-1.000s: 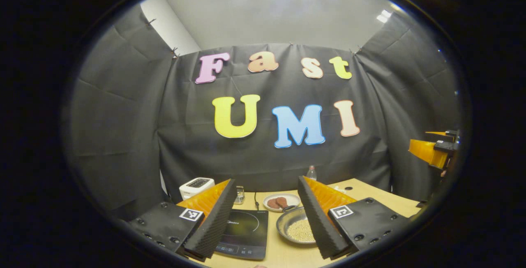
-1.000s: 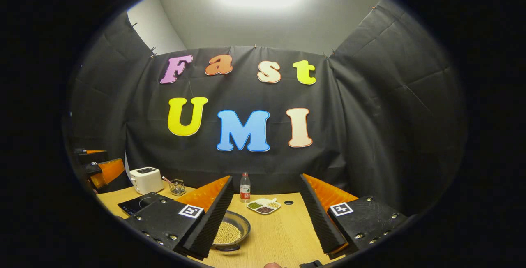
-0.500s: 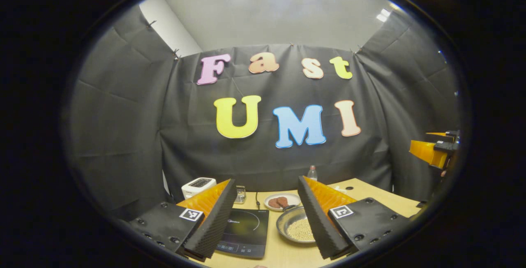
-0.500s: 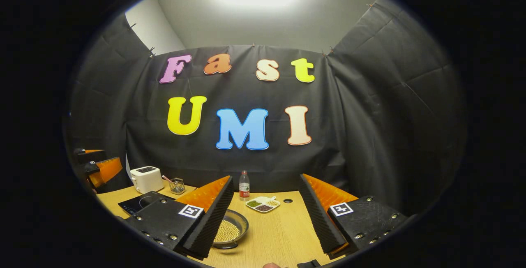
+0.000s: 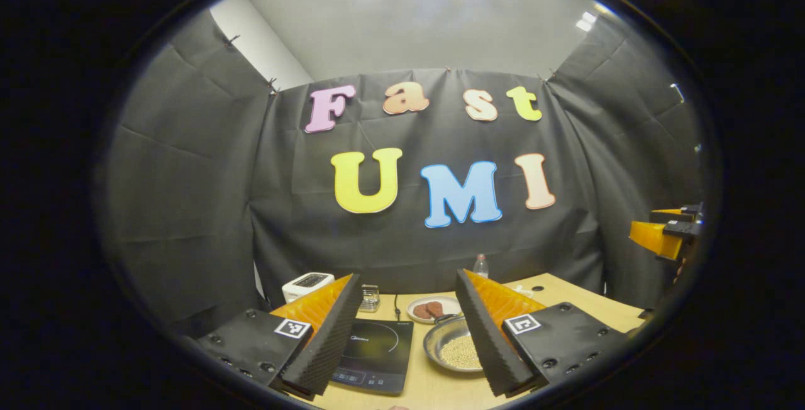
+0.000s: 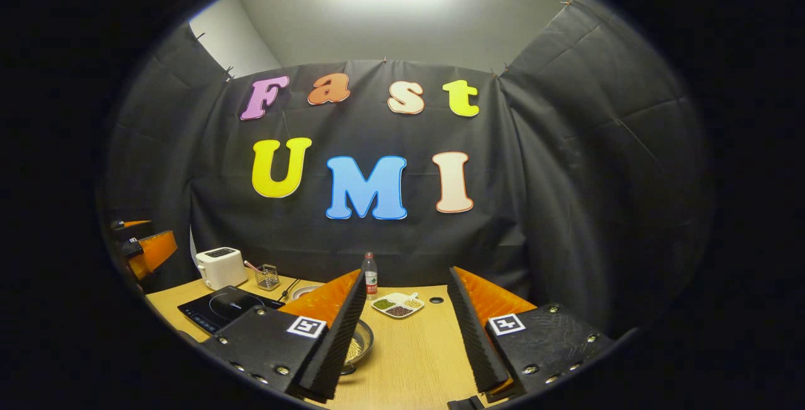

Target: First push the handle of the pot to place it horizontally, then grasp the pot with both hands and set it on the induction cooktop.

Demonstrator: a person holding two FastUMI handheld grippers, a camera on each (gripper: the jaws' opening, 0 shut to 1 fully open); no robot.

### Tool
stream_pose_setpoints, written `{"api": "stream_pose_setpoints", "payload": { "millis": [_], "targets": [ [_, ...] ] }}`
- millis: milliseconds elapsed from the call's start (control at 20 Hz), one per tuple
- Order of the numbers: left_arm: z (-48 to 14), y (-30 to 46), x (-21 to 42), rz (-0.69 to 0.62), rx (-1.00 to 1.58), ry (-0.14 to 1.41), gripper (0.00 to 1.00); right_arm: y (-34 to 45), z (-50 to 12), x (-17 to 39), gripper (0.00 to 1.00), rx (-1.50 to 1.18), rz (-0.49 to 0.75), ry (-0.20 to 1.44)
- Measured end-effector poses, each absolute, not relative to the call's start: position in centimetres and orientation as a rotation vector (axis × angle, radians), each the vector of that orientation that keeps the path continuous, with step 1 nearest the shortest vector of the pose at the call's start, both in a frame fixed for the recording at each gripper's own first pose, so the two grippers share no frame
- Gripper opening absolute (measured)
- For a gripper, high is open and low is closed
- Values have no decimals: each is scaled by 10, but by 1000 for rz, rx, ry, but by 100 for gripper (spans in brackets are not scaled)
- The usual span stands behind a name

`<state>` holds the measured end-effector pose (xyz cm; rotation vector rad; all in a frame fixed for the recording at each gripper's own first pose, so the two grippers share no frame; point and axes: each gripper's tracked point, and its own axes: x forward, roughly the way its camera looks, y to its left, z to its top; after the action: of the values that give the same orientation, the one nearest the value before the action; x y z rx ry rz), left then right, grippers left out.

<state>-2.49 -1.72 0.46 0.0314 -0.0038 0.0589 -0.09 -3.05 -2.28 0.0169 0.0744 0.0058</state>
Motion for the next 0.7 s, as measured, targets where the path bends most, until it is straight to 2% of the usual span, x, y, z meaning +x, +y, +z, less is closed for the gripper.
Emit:
{"api": "stream_pose_setpoints", "payload": {
  "millis": [50,200,250,300,350,400,450,500,550,600,650,700],
  "targets": [
    [6,-18,-26,62,32,-5,96,-31,-23,-2,76,18,9,76],
    [6,-22,-29,76,29,-7,96,-30,-25,0,60,11,34,81],
    [8,-23,-31,84,28,-7,96,-33,-26,1,60,12,38,77],
    [8,-23,-31,97,26,-11,96,-34,-28,2,41,17,51,84],
    [10,-25,-32,105,24,-15,100,-31,-32,2,37,20,74,99],
    [11,-27,-34,114,22,-17,96,-29,-37,2,35,16,92,117],
    [13,-30,-35,122,26,-20,96,-41,-44,10,35,4,57,112],
    [13,-32,-37,132,36,-24,97,-44,-39,5,12,8,74,115],
    [15,-34,-38,143,47,-27,96,-32,-47,7,2,19,120,129],
    [15,-37,-40,153,54,-28,91,-26,-46,-2,7,18,145,140],
    [15,-39,-41,161,56,-28,95,-28,-52,5,0,16,173,139],
    [15,-41,-43,169,60,-28,100,-22,-53,3,1,9,213,146]
  ]
}}
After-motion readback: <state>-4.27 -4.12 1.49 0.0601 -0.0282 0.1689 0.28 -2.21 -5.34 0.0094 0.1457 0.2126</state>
